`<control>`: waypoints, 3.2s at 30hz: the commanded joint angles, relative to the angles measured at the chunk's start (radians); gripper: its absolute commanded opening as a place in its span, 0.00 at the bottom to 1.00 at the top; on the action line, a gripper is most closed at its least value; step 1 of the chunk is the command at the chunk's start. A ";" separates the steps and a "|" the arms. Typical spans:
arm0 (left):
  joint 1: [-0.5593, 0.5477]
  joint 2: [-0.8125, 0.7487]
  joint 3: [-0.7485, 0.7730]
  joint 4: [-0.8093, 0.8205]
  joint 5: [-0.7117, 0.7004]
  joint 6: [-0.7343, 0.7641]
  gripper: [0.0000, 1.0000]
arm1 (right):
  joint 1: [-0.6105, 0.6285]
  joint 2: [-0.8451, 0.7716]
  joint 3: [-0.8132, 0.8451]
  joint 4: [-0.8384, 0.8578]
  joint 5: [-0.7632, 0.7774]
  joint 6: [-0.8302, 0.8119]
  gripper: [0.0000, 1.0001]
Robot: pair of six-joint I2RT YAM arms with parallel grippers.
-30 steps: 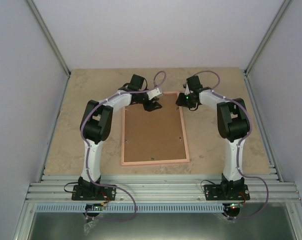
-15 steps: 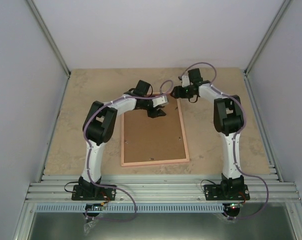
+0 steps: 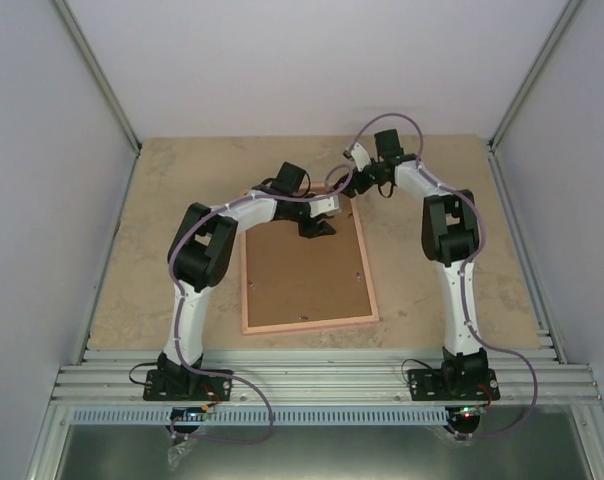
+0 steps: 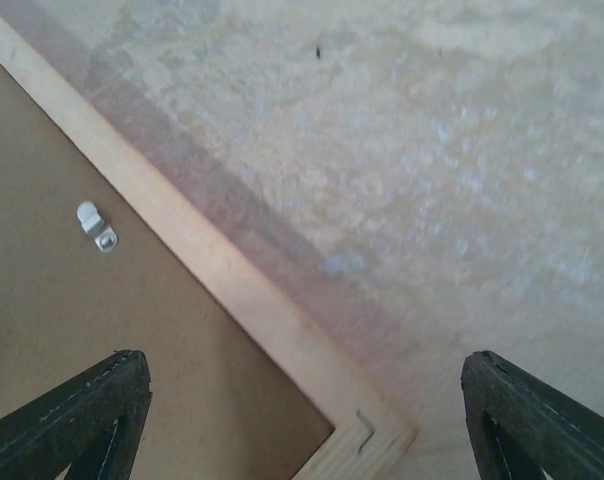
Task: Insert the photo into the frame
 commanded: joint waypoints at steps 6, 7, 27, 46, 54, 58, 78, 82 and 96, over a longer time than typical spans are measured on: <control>-0.004 0.033 0.025 0.027 0.000 -0.022 0.52 | -0.003 0.166 0.303 -0.169 -0.083 -0.112 0.82; -0.007 0.037 0.030 0.028 -0.009 -0.029 0.52 | -0.003 0.190 0.333 -0.198 -0.088 -0.107 0.81; -0.036 0.017 0.009 -0.055 -0.027 0.062 0.45 | -0.053 0.010 -0.052 -0.339 -0.173 -0.117 0.45; -0.129 0.040 -0.012 0.008 -0.167 -0.006 0.42 | -0.040 0.036 -0.047 -0.300 -0.142 -0.083 0.36; -0.137 0.090 0.061 -0.008 -0.220 -0.060 0.42 | -0.038 0.046 -0.029 -0.313 -0.130 -0.086 0.27; -0.142 0.116 0.103 -0.064 -0.210 -0.031 0.39 | -0.038 0.052 -0.028 -0.315 -0.126 -0.091 0.24; -0.146 0.123 0.132 -0.295 -0.091 0.272 0.10 | -0.036 0.085 0.024 -0.318 -0.107 -0.101 0.11; -0.130 0.106 0.150 -0.219 -0.078 0.160 0.27 | -0.035 0.085 0.029 -0.323 -0.103 -0.108 0.10; 0.022 -0.257 -0.197 -0.113 -0.040 0.098 0.43 | -0.041 -0.010 -0.016 -0.296 -0.130 -0.156 0.27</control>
